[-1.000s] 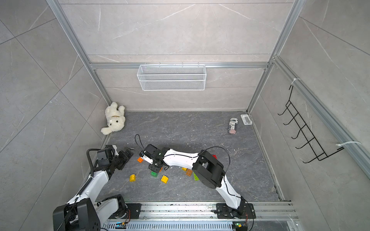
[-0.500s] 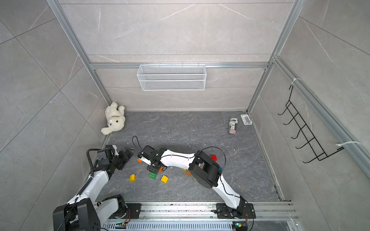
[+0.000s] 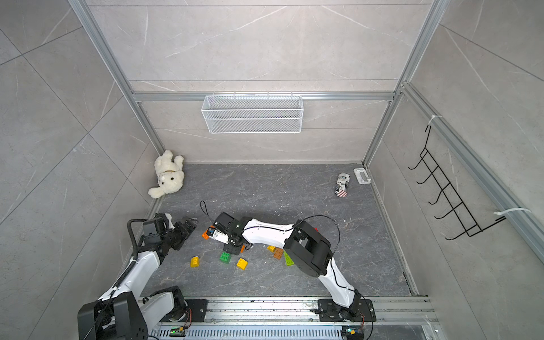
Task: Assemble a fork with lego
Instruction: Pick up the lego brick from the center of the board.
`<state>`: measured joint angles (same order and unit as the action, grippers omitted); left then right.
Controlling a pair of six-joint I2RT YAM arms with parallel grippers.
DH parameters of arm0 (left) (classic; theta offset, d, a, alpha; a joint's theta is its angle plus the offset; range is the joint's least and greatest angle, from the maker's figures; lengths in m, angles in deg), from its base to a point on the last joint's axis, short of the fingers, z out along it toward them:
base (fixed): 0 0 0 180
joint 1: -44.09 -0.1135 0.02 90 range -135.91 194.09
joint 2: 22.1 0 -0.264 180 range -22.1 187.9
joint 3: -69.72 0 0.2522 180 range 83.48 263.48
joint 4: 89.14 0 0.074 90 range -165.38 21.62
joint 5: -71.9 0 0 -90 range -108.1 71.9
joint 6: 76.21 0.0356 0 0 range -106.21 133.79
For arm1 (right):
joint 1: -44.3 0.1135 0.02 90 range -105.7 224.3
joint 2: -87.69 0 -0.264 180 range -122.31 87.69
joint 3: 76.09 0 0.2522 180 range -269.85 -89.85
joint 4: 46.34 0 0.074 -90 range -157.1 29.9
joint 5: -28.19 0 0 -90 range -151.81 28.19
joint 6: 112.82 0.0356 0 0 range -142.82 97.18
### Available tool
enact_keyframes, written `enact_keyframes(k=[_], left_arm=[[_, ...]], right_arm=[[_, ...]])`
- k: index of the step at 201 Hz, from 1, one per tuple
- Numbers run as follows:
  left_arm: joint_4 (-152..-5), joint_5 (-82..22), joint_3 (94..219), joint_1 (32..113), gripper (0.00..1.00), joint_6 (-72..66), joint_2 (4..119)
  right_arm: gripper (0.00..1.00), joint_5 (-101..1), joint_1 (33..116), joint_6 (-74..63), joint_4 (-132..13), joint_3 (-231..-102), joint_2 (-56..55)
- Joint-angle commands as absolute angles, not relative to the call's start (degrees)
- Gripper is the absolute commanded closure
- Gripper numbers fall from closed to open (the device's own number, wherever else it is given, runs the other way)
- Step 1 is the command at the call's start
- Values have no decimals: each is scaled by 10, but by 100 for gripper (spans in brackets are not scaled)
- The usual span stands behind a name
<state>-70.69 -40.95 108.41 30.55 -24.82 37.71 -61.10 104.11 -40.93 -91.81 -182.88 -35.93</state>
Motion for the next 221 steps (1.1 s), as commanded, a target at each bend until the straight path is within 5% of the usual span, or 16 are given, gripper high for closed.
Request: enact_keyframes(k=[1, 81, 221], left_arm=[[-709, -423, 1089, 303, 2, -248, 371], [-704, -425, 1093, 303, 2, -246, 372], [-715, -424, 1089, 303, 2, -246, 382]], right_arm=[[72, -594, 1020, -452, -938, -1806, -328], [53, -552, 1015, -418, -951, -1819, -318], [53, -605, 1013, -359, -979, -1862, -370]])
